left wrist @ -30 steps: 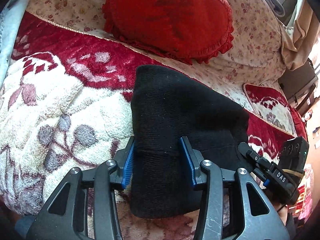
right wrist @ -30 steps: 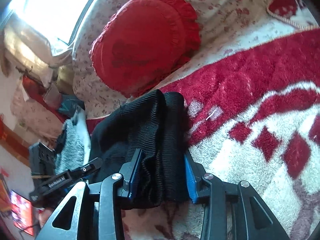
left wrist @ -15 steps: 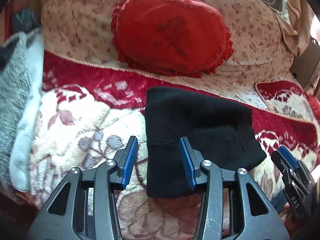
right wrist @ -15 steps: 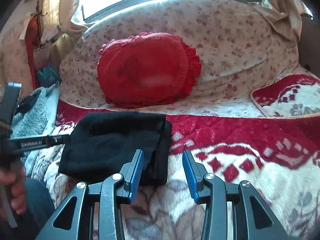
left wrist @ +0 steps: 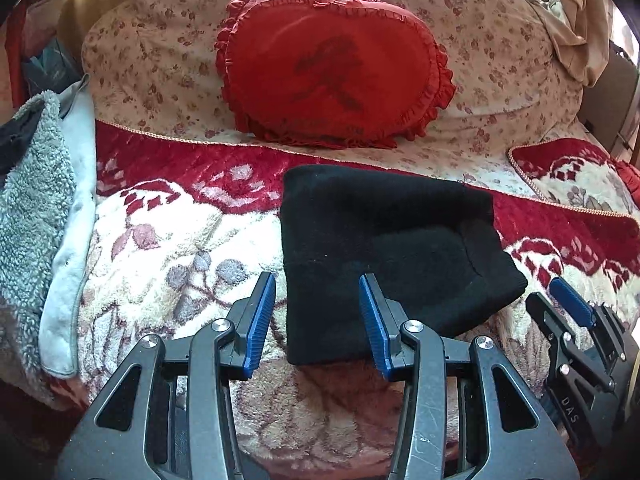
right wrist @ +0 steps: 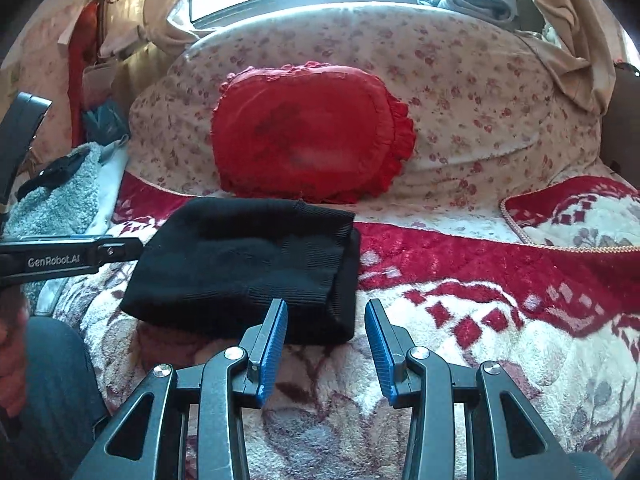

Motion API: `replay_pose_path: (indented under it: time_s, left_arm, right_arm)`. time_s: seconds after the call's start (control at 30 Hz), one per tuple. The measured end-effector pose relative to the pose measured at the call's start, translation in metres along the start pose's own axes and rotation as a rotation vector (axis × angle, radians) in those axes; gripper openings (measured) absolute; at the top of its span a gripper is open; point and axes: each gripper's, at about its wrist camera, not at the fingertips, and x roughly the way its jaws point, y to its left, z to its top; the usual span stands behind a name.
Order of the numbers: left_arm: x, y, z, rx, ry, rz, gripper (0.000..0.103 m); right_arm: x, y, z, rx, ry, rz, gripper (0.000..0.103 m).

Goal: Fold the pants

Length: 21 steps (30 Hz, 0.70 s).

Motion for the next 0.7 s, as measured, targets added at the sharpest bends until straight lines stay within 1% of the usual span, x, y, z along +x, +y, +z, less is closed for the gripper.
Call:
replay_pose_path:
  time_s: [0.2, 0.23, 0.27, 0.33, 0.43, 0.47, 0.5, 0.53, 0.57, 0.63, 0.7]
  left_arm:
    - [-0.004, -0.004, -0.009, 0.019, -0.013, 0.024, 0.042]
    - [-0.006, -0.003, -0.011, 0.018, -0.021, 0.029, 0.042]
    - [-0.008, -0.001, -0.013, 0.017, -0.031, 0.039, 0.045]
    - [-0.013, 0.001, -0.019, 0.022, -0.061, 0.067, 0.045]
    - [-0.027, -0.001, -0.035, 0.073, -0.16, 0.148, 0.045]
    - [-0.032, -0.005, -0.042, 0.097, -0.2, 0.19, 0.051]
    - [-0.036, -0.009, -0.049, 0.13, -0.23, 0.246, 0.068]
    - [-0.038, -0.012, -0.053, 0.147, -0.246, 0.273, 0.077]
    - [-0.044, -0.017, -0.059, 0.171, -0.271, 0.278, 0.082]
    - [-0.05, -0.017, -0.062, 0.169, -0.28, 0.223, 0.082]
    - [-0.057, -0.016, -0.063, 0.147, -0.264, 0.156, 0.082]
  right_arm:
    - [0.0, -0.005, 0.001, 0.025, -0.001, -0.022, 0.039]
    - [0.0, -0.005, 0.001, 0.024, -0.001, -0.021, 0.039]
    - [0.0, -0.004, 0.001, 0.023, -0.002, -0.018, 0.039]
    - [0.0, -0.004, 0.001, 0.017, -0.002, -0.015, 0.039]
    - [-0.002, -0.003, 0.001, 0.013, -0.013, -0.012, 0.039]
    - [-0.003, -0.003, 0.002, 0.015, -0.018, -0.011, 0.039]
    - [-0.004, -0.004, 0.002, 0.017, -0.022, -0.011, 0.038]
    - [-0.005, -0.004, 0.002, 0.019, -0.025, -0.01, 0.039]
    - [-0.005, -0.005, 0.002, 0.02, -0.027, -0.011, 0.039]
    - [-0.006, -0.007, 0.002, 0.025, -0.031, -0.017, 0.039]
    - [-0.005, -0.008, 0.003, 0.033, -0.033, -0.029, 0.038]
